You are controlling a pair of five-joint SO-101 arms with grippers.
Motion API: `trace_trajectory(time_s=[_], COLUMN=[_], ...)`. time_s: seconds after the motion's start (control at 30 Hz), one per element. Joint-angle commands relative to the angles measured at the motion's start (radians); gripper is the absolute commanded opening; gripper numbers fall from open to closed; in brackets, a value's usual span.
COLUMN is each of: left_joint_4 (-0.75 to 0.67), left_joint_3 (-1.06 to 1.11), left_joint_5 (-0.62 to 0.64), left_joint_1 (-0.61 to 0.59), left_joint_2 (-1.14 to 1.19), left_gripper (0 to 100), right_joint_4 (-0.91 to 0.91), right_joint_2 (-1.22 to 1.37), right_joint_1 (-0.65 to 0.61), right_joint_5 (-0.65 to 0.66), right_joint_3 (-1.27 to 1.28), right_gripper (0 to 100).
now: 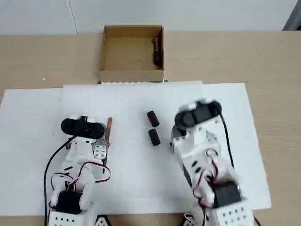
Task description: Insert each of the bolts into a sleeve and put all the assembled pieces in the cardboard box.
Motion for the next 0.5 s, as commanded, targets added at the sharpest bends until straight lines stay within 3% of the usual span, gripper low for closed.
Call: trace_trajectory(time_s=[0.0,0.37,0.47], left_joint_4=[-0.005,-0.005,-0.005], left_joint_3=[0.008,0.012,0.012], left_joint_5=[-0.032,-0.087,-0.087], left_joint_1=[0.006,0.006,0.006], left_joint_2=[-0.009,-0.009,-0.009], left_gripper=[1,1,1], right_joint_4=[-0.008,-0.185,-0.262], right_joint_2=[0.246,0.831,0.987], right_joint_1=[0.012,0.012,0.012], right_joint_5=[-0.028,-0.014,0.054], right_joint_3=[-0.259,-0.713,-0.832], right_gripper=[0.3,0.3,0.3])
